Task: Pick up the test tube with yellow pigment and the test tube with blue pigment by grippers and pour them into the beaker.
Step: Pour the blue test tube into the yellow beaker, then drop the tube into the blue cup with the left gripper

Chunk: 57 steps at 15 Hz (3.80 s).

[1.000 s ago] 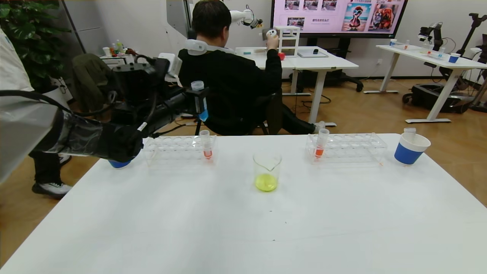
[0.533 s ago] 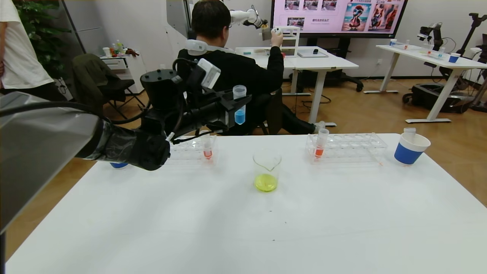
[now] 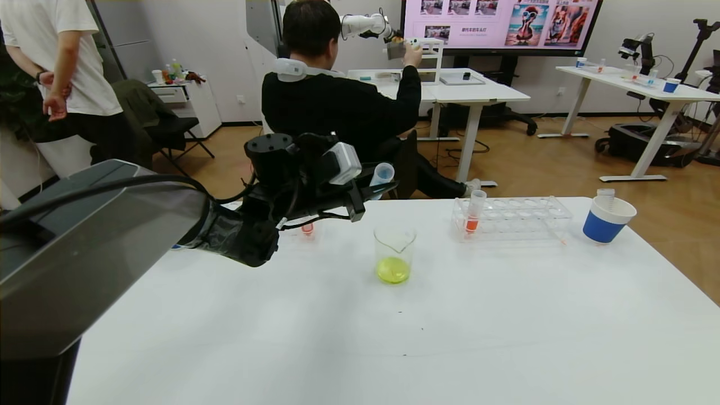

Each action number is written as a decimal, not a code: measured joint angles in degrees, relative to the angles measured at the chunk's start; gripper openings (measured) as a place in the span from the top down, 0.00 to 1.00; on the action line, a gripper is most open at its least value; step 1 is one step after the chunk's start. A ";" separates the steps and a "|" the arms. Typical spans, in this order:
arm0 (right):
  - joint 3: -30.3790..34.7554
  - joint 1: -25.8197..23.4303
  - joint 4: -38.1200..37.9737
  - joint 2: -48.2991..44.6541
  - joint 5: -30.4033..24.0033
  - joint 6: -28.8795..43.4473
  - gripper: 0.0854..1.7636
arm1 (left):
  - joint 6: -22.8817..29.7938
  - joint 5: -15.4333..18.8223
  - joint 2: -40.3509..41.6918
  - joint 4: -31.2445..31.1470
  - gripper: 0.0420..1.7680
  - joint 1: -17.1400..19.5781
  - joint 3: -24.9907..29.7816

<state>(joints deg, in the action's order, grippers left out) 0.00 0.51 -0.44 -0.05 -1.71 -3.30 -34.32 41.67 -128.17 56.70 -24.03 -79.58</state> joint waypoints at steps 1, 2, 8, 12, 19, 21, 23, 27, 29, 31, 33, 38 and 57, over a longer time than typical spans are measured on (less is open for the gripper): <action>0.00 0.00 0.02 0.00 -0.02 0.02 0.02 | -2.95 0.50 -0.63 0.00 0.72 -0.15 0.26; 0.00 -0.02 0.00 0.00 -0.02 0.00 0.02 | -4.41 0.55 -0.99 0.18 0.72 -0.39 0.37; 0.00 0.00 0.02 0.00 -0.02 0.00 0.02 | -17.03 0.09 -2.21 0.71 0.72 -0.50 1.11; 0.00 0.00 0.02 0.00 0.00 0.02 0.02 | -25.55 0.91 -2.78 0.88 0.72 -0.74 1.06; 0.00 0.00 0.02 0.00 -0.02 0.00 0.02 | -33.93 5.99 -4.96 3.35 0.72 -1.08 0.50; 0.00 0.00 0.00 0.00 -0.02 0.02 0.02 | -35.15 6.64 -5.73 4.51 0.72 -1.13 -0.02; 0.00 -0.02 0.00 0.00 -0.02 0.02 0.02 | -38.21 7.25 -6.50 4.74 0.72 -0.80 -1.56; 0.00 0.00 -0.02 0.00 -0.02 0.00 0.02 | -42.83 7.73 -8.00 4.77 0.72 -0.67 -2.96; 0.00 0.00 0.00 0.00 -0.02 0.02 0.02 | -45.09 7.72 -8.87 4.68 0.72 -0.66 -4.10; 0.00 0.00 0.00 0.00 -0.02 0.02 0.02 | -46.86 7.58 -9.57 4.66 0.72 -0.61 -4.60; 0.00 0.01 0.02 0.00 0.00 0.02 0.02 | -48.76 7.36 -10.17 4.57 0.72 -0.45 -4.92; 0.00 0.00 0.02 0.00 -0.02 0.02 0.02 | -53.44 7.08 -10.74 4.05 0.72 -0.02 -5.21; 0.00 0.00 0.00 0.00 -0.02 0.02 0.02 | -70.89 5.99 -10.61 3.67 0.72 0.33 -4.55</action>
<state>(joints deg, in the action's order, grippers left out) 0.00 0.51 -0.44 -0.05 -1.73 -3.28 -105.20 47.65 -138.78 60.37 -23.70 -84.13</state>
